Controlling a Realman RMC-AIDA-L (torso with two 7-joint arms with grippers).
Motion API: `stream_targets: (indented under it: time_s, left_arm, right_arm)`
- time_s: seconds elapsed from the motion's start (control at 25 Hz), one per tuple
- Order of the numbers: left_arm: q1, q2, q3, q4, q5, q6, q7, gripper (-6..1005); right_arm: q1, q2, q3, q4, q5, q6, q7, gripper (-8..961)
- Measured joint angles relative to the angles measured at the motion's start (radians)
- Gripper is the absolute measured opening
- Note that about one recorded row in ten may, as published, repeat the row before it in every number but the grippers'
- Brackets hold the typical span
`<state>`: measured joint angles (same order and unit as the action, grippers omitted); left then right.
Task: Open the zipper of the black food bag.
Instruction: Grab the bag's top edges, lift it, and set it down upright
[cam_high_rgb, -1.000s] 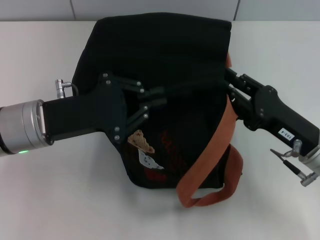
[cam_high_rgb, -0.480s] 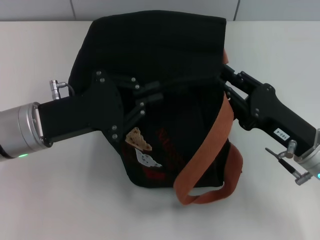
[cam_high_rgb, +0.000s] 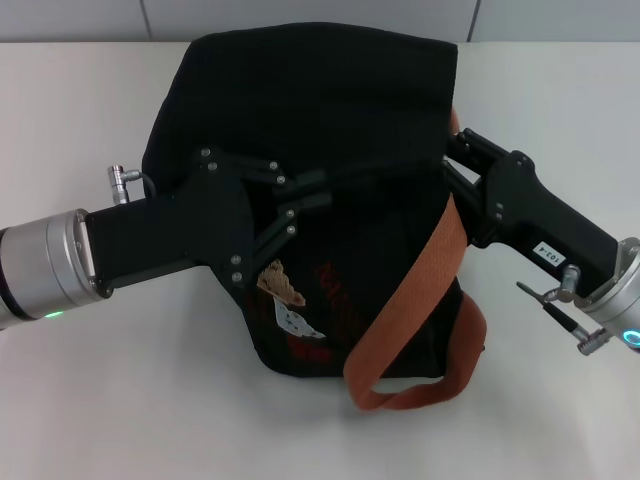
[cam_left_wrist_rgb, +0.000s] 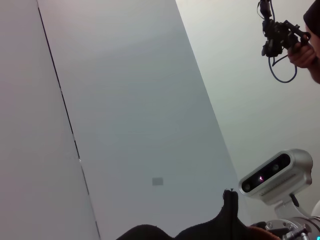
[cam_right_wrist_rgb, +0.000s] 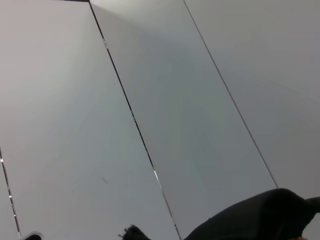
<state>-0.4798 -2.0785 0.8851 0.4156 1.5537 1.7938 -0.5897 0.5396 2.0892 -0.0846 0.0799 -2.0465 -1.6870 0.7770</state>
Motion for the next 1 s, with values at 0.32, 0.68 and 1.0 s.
stream_targets:
  time_s: [0.32,0.68,1.0]
  left_arm:
    - [-0.007,0.0,0.0,0.0,-0.004,-0.027,0.001,88]
    - [-0.009,0.0,-0.007,0.0,-0.005,-0.036,0.004,88]
    - [-0.006,0.0,-0.009,0.0,-0.013,-0.037,0.012,88]
  right_arm:
    - [0.002,0.0,-0.003,-0.001,-0.004,0.01,0.0,206]
    - [0.0,0.0,0.0,-0.003,-0.005,0.012,-0.004,118]
    - [-0.009,0.0,0.003,-0.004,0.001,0.012,-0.005,36]
